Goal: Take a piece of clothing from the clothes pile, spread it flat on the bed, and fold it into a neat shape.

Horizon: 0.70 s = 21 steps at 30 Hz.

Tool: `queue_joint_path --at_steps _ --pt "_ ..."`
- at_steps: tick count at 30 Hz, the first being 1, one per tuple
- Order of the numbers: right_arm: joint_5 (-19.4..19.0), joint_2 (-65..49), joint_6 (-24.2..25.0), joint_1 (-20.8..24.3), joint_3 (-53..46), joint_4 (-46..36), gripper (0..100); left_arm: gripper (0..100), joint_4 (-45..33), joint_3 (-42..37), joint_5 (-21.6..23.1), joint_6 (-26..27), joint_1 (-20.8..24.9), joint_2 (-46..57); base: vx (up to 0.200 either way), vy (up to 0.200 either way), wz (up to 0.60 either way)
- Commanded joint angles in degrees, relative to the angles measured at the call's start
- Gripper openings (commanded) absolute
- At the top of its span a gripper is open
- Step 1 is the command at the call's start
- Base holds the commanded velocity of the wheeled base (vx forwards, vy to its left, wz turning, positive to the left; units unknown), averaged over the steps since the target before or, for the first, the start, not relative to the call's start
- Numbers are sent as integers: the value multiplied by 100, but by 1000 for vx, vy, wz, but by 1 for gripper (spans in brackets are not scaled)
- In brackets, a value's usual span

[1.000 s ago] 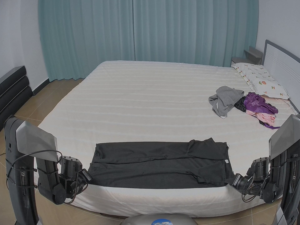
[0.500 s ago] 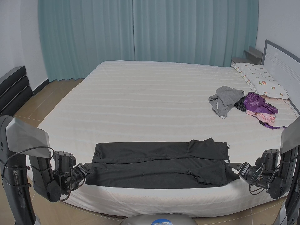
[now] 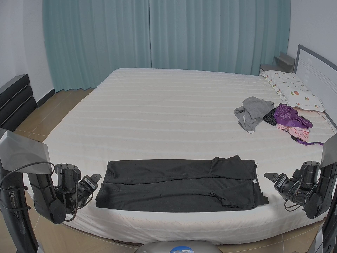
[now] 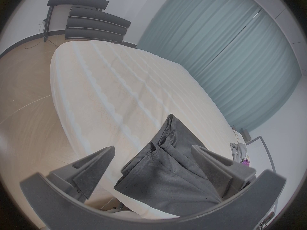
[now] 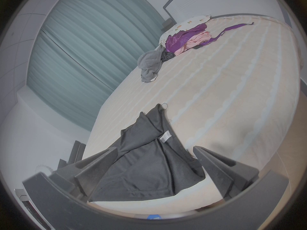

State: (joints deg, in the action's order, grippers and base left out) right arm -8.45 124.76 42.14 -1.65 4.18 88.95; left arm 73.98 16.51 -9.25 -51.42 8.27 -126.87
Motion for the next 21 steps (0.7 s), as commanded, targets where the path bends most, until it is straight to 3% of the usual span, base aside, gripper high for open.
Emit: queue_joint_path --at_steps 1,8,14,21 --pt "-148 101 40 -20 13 87 100 100 2 2 2 0 -71 48 200 0 0" --pt "-430 356 48 -82 21 87 100 100 2 -77 372 18 -44 66 200 0 0" --pt "-676 409 40 -82 -14 87 100 100 -16 -139 424 53 -36 66 0 0 0" --pt "-702 479 22 -38 -14 87 100 100 -77 -139 1180 844 -71 -5 0 0 0"
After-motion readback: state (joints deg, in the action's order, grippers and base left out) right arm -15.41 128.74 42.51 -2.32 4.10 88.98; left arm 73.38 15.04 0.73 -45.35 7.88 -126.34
